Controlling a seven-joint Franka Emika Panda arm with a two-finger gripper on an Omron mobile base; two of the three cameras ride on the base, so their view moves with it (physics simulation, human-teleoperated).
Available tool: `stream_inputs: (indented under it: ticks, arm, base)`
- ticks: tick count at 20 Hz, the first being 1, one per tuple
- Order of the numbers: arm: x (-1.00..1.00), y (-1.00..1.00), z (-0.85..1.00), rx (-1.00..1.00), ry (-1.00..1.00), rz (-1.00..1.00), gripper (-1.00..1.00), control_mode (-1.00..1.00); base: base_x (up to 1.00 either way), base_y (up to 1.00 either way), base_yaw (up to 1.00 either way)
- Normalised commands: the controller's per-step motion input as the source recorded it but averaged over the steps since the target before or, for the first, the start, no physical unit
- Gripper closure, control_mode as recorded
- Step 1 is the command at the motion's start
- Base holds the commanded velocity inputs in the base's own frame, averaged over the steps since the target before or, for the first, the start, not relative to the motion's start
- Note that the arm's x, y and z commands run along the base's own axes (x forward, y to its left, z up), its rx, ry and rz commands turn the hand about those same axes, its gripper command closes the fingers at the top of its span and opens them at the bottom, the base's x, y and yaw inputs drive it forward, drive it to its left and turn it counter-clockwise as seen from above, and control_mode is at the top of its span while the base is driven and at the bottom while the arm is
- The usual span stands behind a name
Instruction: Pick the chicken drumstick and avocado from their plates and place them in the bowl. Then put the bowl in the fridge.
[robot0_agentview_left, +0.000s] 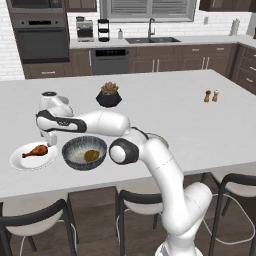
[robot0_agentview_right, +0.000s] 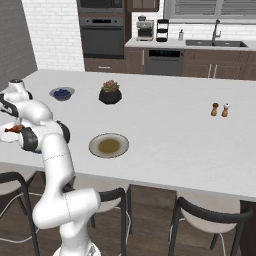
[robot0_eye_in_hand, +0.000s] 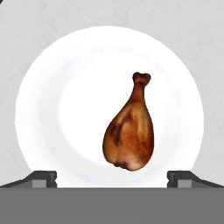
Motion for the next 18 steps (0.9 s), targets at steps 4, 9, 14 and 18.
stream_inputs:
  ticks: [4,9,14,18]
  arm:
    - [0.0,0.02,0.0,0.0,0.0,0.0,-1.0,-1.0]
    - [0.0,0.0,0.0,0.0,0.0,0.0,-1.0,-1.0]
    - [0.12,0.0,-0.02,0.0,0.0,0.0,-1.0,-1.0]
    - [0.11,0.0,-0.11,0.0,0.0,0.0,-1.0,-1.0]
  base:
    - [0.0,0.0,0.0]
    - [0.0,0.0,0.0]
    - [0.0,0.0,0.0]
    - [0.0,0.0,0.0]
